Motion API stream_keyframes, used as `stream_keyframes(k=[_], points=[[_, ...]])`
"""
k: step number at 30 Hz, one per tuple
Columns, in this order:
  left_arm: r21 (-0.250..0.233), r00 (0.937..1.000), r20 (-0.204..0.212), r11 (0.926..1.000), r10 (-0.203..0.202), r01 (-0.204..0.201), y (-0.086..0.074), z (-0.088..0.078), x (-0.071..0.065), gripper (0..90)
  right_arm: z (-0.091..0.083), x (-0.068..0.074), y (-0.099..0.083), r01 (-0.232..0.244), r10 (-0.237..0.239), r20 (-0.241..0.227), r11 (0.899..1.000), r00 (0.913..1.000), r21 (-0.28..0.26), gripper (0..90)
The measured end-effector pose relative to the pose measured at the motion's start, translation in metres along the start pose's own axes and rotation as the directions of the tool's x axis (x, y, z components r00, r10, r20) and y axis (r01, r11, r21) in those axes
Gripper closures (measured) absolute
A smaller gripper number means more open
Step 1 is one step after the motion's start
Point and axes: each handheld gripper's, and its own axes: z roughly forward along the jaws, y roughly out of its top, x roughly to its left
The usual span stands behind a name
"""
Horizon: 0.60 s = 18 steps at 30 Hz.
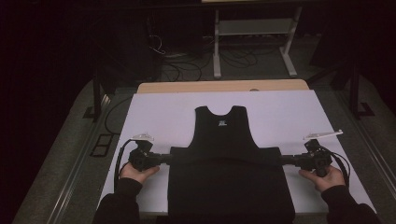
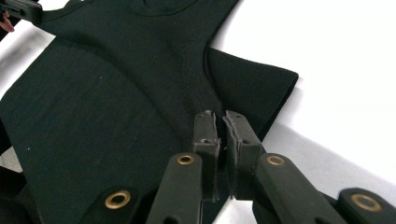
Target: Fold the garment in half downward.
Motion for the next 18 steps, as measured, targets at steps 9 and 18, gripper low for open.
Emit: stream_keyframes(k=[9, 18], points=[[0.032, 1.0, 0.003, 0.9995, -0.004, 0.004, -0.0016, 0.0036, 0.0001, 85.2, 0.0036, 0.0003, -0.0015, 0.007, -0.007, 0.006, 1.0, 1.0, 0.029, 82.6], [0.047, 0.9999, 0.011, 0.9989, -0.007, 0.007, -0.0029, 0.0047, 0.0004, 85.1, 0.0044, 0.0007, -0.0021, -0.001, 0.0, 0.008, 0.999, 1.0, 0.042, 82.4]])
